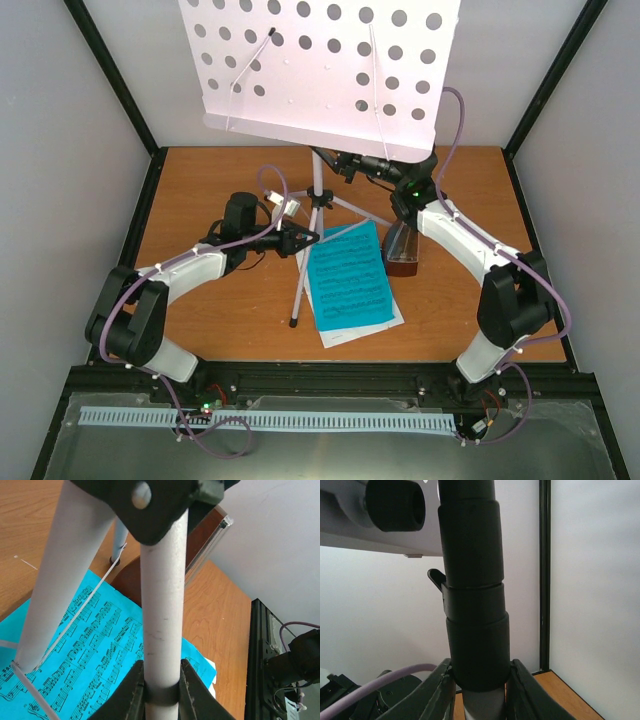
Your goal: Pack up the instrument practice props
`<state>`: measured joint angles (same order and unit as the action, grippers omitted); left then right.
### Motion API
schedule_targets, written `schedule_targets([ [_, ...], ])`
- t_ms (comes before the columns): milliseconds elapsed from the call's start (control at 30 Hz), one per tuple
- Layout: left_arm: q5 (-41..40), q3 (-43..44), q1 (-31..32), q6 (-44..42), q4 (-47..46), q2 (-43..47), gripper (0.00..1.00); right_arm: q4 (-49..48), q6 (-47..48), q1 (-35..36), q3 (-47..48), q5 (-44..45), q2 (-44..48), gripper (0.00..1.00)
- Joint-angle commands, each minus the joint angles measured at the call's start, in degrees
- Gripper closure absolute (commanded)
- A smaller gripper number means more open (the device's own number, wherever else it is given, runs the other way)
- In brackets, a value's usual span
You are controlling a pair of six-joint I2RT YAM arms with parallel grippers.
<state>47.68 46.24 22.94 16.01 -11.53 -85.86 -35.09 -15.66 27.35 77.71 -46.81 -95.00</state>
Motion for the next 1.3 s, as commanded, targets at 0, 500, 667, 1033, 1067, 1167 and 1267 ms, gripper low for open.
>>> schedule_targets([
  [0, -3.20, 1.17, -0.26, -2.09, -1.26, 0.76, 1.00, 0.67, 1.24, 1.21, 1.66, -2.74, 1.52, 0.73],
  [500, -9.26, 0.48, -0.26, -4.11, -5.57, 8.43, 1.00, -5.34, -0.61, 2.95, 0.70, 0.06, 2.07, 0.97],
  [667, -14.66, 6.46, -0.35, -7.73, -3.76, 10.21, 1.00, -1.70, 2.25, 4.41, 4.57, -0.54, 1.02, 0.97],
  [1033, -18.48, 20.07, -0.85, -13.65, -2.68, 11.20, 1.00, 8.42, 9.00, 7.60, 14.84, -0.03, 0.35, 0.97],
  [1067, -17.91, 22.09, -0.88, -14.17, -2.10, 11.15, 1.00, 9.06, 9.17, 7.66, 15.44, 0.49, 0.41, 0.97],
  [1167, -15.25, 24.29, -0.88, -14.73, -1.55, 12.22, 1.00, 12.61, 10.43, 8.09, 16.74, 3.35, 0.67, 0.97],
  [1267, -12.04, 24.55, -0.88, -14.25, -1.56, 14.39, 1.00, 14.62, 11.32, 8.24, 16.65, 5.04, 1.10, 0.97],
])
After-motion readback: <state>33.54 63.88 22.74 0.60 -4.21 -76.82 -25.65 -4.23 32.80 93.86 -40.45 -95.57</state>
